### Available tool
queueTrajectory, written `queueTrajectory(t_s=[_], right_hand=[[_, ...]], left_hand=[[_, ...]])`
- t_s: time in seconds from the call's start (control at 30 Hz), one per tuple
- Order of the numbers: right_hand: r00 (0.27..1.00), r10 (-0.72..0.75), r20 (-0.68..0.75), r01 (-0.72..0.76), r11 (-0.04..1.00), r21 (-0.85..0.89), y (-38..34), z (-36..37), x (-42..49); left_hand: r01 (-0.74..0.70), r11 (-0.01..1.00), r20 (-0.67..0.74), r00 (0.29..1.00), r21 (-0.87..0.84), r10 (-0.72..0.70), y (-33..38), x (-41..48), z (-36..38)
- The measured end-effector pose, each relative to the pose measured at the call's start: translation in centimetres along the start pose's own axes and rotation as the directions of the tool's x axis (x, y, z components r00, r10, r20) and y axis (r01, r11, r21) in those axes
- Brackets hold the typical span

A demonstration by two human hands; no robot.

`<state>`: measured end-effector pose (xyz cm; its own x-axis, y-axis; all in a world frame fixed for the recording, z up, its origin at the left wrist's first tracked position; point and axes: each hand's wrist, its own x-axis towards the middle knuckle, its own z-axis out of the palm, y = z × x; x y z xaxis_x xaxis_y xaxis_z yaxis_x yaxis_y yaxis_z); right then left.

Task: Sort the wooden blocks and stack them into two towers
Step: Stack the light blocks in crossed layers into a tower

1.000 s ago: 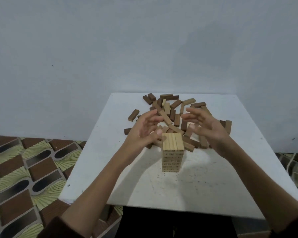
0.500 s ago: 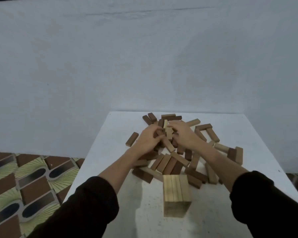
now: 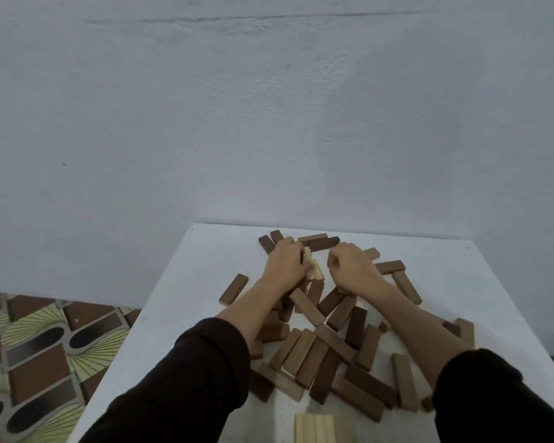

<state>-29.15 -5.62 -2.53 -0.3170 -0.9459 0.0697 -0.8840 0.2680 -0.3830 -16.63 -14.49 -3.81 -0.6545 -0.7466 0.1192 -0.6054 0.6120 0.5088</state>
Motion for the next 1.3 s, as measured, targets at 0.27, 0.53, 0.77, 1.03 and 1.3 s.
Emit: queueTrajectory(t_s=[0.27, 0.53, 0.77, 1.03, 1.3], right_hand=[[0.992, -0.044, 0.118, 0.038, 0.998, 0.049, -1.6, 2.4, 2.1], [0.975, -0.038, 0.218, 0.07, 0.988, -0.141, -2.7, 2.7, 2.2], [0.999, 0.002, 0.047, -0.005, 0.998, 0.063, -3.3, 1.0, 1.2], [0.997, 0.05, -0.062, -0.012, 0.863, 0.505, -5.9, -5.3, -2.0], [0.995, -0.014, -0.096, 0.052, 0.915, 0.399, -11.4, -9.2, -7.4]], left_hand=[[0.111, 0.99, -0.047, 0.992, -0.085, -0.115, 0.2, 1.5, 0.6], [0.184, 0.927, -0.023, 0.979, -0.325, -0.202, -0.5, 1.4, 0.0], [0.202, 0.858, -0.015, 0.972, -0.473, -0.237, -0.4, -0.2, -2.2], [0.196, 0.571, 0.002, 0.947, -0.797, -0.323, 1.5, -3.9, -6.9], [0.06, 0.423, -0.05, 0.968, -0.904, -0.245, 3.8, -9.8, -10.7]])
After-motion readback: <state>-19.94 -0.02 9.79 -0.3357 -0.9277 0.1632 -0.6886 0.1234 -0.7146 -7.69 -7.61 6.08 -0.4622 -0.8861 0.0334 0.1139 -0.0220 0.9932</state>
